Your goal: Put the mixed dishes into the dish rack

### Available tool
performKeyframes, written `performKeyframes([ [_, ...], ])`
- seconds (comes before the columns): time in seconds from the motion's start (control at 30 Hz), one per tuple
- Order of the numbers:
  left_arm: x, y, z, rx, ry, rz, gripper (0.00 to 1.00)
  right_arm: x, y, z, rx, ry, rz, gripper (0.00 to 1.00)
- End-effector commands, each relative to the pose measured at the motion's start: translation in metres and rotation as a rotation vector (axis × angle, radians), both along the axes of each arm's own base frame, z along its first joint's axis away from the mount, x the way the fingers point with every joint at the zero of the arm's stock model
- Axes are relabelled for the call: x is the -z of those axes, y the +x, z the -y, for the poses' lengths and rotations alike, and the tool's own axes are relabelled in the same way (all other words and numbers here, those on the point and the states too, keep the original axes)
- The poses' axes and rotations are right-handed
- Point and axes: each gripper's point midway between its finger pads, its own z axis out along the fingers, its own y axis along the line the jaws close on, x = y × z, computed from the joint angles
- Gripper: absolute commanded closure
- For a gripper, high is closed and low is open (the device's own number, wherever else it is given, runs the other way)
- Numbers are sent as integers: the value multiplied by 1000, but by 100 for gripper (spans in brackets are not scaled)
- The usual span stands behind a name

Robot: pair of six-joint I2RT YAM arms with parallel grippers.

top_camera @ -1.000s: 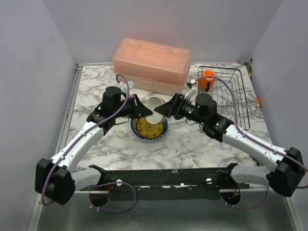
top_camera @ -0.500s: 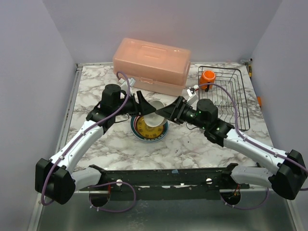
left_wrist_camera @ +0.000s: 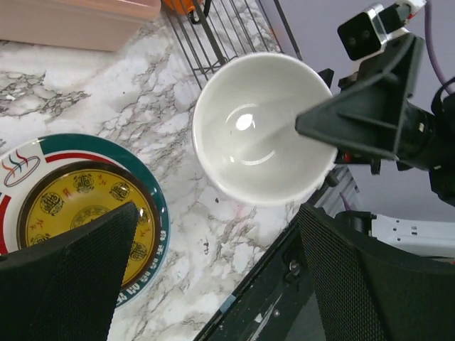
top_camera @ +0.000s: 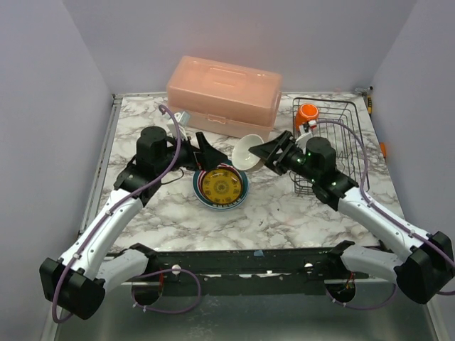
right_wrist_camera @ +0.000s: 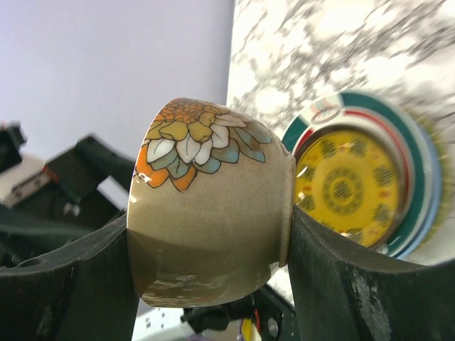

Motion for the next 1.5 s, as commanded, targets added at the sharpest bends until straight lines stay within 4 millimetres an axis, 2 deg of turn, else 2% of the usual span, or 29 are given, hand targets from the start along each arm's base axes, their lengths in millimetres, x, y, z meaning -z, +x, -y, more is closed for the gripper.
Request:
performKeyframes([
  [0.0, -30, 4, -14, -64, 19, 162, 5, -22, 20, 29, 36, 57, 23, 100],
  [0.13, -67, -5, -22, -104, 20, 255, 4, -30, 41, 71, 117, 8, 32, 100],
  [0.23, -104, -12, -18, -84, -22, 309, 4, -31, 57, 106, 185, -55, 7, 100],
  [0.33, -124, -8, -13, -78, -49, 319, 4, -32, 75, 143, 268, -110, -5, 100],
  [0.43, -118, 1, -11, -74, 5, 326, 4, -32, 91, 176, 352, -177, -11, 100],
  [0.63, -71, 6, -19, -108, 169, 381, 4, -35, 118, 242, 537, -421, -14, 100],
  [0.73, -70, 6, -26, -150, 199, 387, 5, -50, 127, 286, 703, -619, -4, 100],
  [0.87, -69, 5, -27, -161, 191, 388, 5, -59, 138, 325, 836, -790, -8, 100],
  [1.03, -68, 5, -28, -169, 190, 380, 6, -45, 160, 345, 881, -899, -47, 100],
  [1.17, -67, 6, -28, -170, 190, 370, 6, -31, 184, 349, 870, -939, -54, 100],
  [1.47, -61, 9, -24, -162, 188, 340, 8, 21, 227, 360, 809, -1067, -137, 100],
])
